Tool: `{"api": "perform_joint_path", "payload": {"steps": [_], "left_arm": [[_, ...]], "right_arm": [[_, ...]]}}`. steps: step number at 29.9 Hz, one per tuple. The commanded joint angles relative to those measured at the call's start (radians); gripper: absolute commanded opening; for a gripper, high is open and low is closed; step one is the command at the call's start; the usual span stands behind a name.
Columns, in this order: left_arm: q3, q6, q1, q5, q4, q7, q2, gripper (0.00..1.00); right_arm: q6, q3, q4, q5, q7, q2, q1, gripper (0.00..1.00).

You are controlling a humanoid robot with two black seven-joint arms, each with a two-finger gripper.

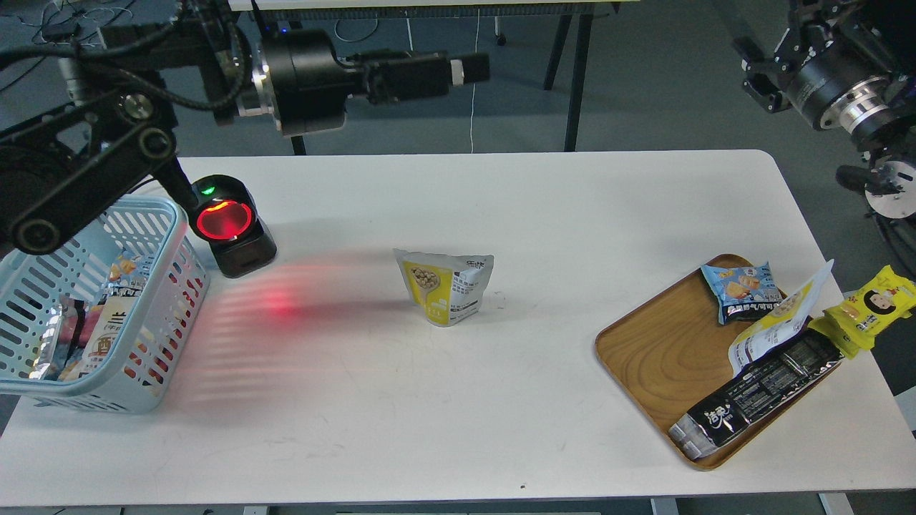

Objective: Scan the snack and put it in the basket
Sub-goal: 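Reach the left gripper to the pouch and grasp it, then carry the pouch with the left gripper over the red scanner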

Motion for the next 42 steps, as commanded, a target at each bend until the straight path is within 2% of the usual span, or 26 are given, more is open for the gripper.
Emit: {"api": "perform_joint_path", "payload": {"steps": [1,4,6,10,14,19,21,26,30,35,39,42], "left_arm": [[0.054,0.0,0.003,0.289,-0.022,-0.01,-0.044,0.95],[0.092,0.0,0.007,0.477,-0.025,-0.063,-0.081,0.95],[0.141,0.0,0.011,0.54,-0.024,-0.082,-0.086,0.94],[0.242,0.0,0.008,0.686,0.004,-0.084,-0.112,0.91],[0.267,0.018,0.014,0.686,0.077,-0.09,-0.182,0.89],[0.282,0.028,0.037,0.686,0.132,-0.085,-0.188,0.87],[0.282,0.028,0.037,0.686,0.152,-0.087,-0.188,0.81],[0.314,0.059,0.039,0.686,0.169,-0.088,-0.187,0.51],[0.331,0.065,0.037,0.686,0.169,-0.088,-0.188,0.41],[0.331,0.058,0.033,0.686,0.169,-0.084,-0.185,0.16],[0.331,0.058,0.03,0.686,0.169,-0.09,-0.181,0.03],[0.331,0.058,0.034,0.686,0.169,-0.088,-0.176,0.0]], "right_arm": [[0.064,0.053,-0.166,0.164,0.0,0.093,-0.045,0.99],[0.069,0.146,-0.187,0.187,0.0,0.132,-0.097,0.99],[0.068,0.201,-0.184,0.188,0.0,0.133,-0.133,0.99],[0.064,0.249,-0.181,0.189,0.0,0.135,-0.156,0.99],[0.066,0.312,-0.178,0.203,0.0,0.147,-0.176,0.99],[0.066,0.34,-0.132,0.203,0.0,0.144,-0.199,0.99],[0.066,0.344,-0.114,0.203,0.0,0.14,-0.199,0.99],[0.066,0.369,-0.098,0.203,0.0,0.14,-0.194,0.99],[0.064,0.372,-0.098,0.203,0.0,0.138,-0.191,0.99],[0.064,0.372,-0.098,0.201,0.0,0.132,-0.193,0.99],[0.066,0.372,-0.098,0.201,0.0,0.13,-0.191,0.99],[0.068,0.372,-0.098,0.201,0.0,0.129,-0.19,0.99]]}}
